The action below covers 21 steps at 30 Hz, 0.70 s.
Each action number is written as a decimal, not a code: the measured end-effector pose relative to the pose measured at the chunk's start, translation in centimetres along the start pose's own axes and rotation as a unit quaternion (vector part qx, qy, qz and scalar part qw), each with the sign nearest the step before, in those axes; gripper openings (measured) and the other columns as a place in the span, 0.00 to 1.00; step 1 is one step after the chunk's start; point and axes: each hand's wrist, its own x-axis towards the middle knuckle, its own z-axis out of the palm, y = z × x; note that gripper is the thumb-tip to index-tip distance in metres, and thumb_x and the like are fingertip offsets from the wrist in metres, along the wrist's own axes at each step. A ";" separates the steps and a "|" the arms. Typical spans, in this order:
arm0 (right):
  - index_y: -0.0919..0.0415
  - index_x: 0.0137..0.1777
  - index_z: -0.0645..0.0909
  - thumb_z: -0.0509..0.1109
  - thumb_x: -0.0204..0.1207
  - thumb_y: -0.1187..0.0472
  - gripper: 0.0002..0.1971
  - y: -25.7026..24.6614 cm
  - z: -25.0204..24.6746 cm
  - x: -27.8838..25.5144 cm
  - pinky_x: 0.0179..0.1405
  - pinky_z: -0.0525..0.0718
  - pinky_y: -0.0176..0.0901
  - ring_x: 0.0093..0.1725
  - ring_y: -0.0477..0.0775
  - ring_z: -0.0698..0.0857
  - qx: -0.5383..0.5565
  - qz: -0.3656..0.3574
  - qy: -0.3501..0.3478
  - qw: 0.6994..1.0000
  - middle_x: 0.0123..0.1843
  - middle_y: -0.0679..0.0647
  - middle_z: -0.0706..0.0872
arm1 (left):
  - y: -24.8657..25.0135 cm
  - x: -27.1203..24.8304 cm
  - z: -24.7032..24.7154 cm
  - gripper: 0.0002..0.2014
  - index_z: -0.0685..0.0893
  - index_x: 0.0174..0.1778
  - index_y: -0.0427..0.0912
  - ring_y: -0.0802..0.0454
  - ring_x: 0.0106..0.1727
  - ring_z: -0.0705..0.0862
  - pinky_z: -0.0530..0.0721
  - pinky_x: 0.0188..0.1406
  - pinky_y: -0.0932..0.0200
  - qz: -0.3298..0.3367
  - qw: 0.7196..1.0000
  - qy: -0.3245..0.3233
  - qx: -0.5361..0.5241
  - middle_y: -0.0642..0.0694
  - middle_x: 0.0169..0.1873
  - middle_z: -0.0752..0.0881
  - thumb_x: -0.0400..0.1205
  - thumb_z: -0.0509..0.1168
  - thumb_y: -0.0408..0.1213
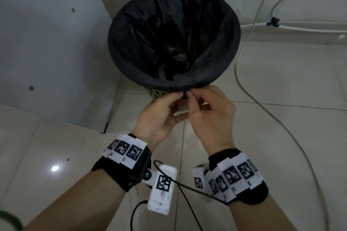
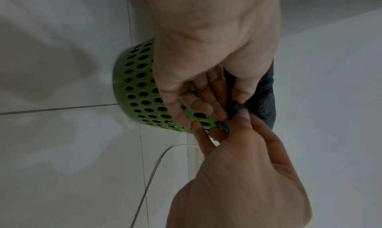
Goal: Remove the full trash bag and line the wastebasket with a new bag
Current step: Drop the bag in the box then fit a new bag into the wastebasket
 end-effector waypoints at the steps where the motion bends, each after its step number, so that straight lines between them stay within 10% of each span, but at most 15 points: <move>1: 0.61 0.41 0.89 0.76 0.74 0.65 0.02 0.0 0.1 0.4 0.47 0.85 0.37 0.43 0.49 0.87 0.013 0.050 0.001 0.999 0.44 0.53 0.88 | 0.0 -0.1 0.0 0.07 0.86 0.53 0.38 0.53 0.39 0.84 0.88 0.43 0.52 0.004 1.000 -0.014 0.008 0.45 0.39 0.87 0.84 0.63 0.33; 5: 0.63 0.36 0.83 0.77 0.72 0.63 0.07 -0.5 0.0 2.1 0.50 0.90 0.63 0.44 0.64 0.89 0.212 0.309 -0.010 0.927 0.43 0.66 0.88 | 0.2 0.0 0.6 0.08 0.87 0.54 0.36 0.53 0.36 0.80 0.89 0.49 0.46 0.022 0.999 -0.016 0.032 0.44 0.40 0.86 0.85 0.64 0.35; 11: 0.59 0.38 0.69 0.70 0.73 0.79 0.17 -1.1 -0.4 3.7 0.46 0.86 0.62 0.38 0.63 0.83 0.340 0.418 -0.009 0.842 0.39 0.67 0.80 | 1.2 -0.7 1.1 0.09 0.91 0.51 0.37 0.59 0.29 0.81 0.90 0.37 0.52 0.059 0.979 0.011 0.194 0.39 0.45 0.92 0.85 0.66 0.35; 13: 0.58 0.36 0.68 0.68 0.73 0.79 0.17 -0.9 -0.4 4.1 0.39 0.82 0.55 0.33 0.59 0.81 0.347 0.439 -0.009 0.829 0.35 0.64 0.78 | 2.5 -1.5 0.7 0.09 0.92 0.45 0.41 0.64 0.24 0.81 0.84 0.29 0.59 0.155 0.921 0.007 0.357 0.46 0.34 0.92 0.84 0.67 0.37; 17: 0.60 0.38 0.70 0.67 0.75 0.79 0.15 0.0 -0.3 4.8 0.32 0.83 0.44 0.25 0.53 0.80 0.384 0.467 -0.004 0.796 0.31 0.61 0.77 | 6.6 -3.2 0.8 0.11 0.93 0.44 0.41 0.56 0.30 0.81 0.76 0.33 0.65 0.467 0.709 0.032 0.528 0.49 0.28 0.87 0.82 0.70 0.44; 19: 0.64 0.47 0.74 0.67 0.75 0.78 0.10 0.3 -0.4 5.2 0.31 0.85 0.42 0.25 0.53 0.83 0.411 0.486 -0.002 0.771 0.31 0.61 0.81 | 7.7 -1.8 0.7 0.17 0.88 0.63 0.43 0.49 0.44 0.82 0.80 0.48 0.55 0.494 0.596 -0.004 0.634 0.48 0.44 0.89 0.83 0.66 0.47; 21: 0.69 0.51 0.78 0.69 0.75 0.77 0.07 0.3 -0.5 5.4 0.32 0.87 0.42 0.28 0.53 0.85 0.419 0.512 0.003 0.750 0.30 0.61 0.86 | 7.4 0.0 0.2 0.20 0.84 0.69 0.46 0.45 0.49 0.84 0.81 0.54 0.43 0.427 0.565 -0.055 0.704 0.50 0.50 0.90 0.84 0.61 0.47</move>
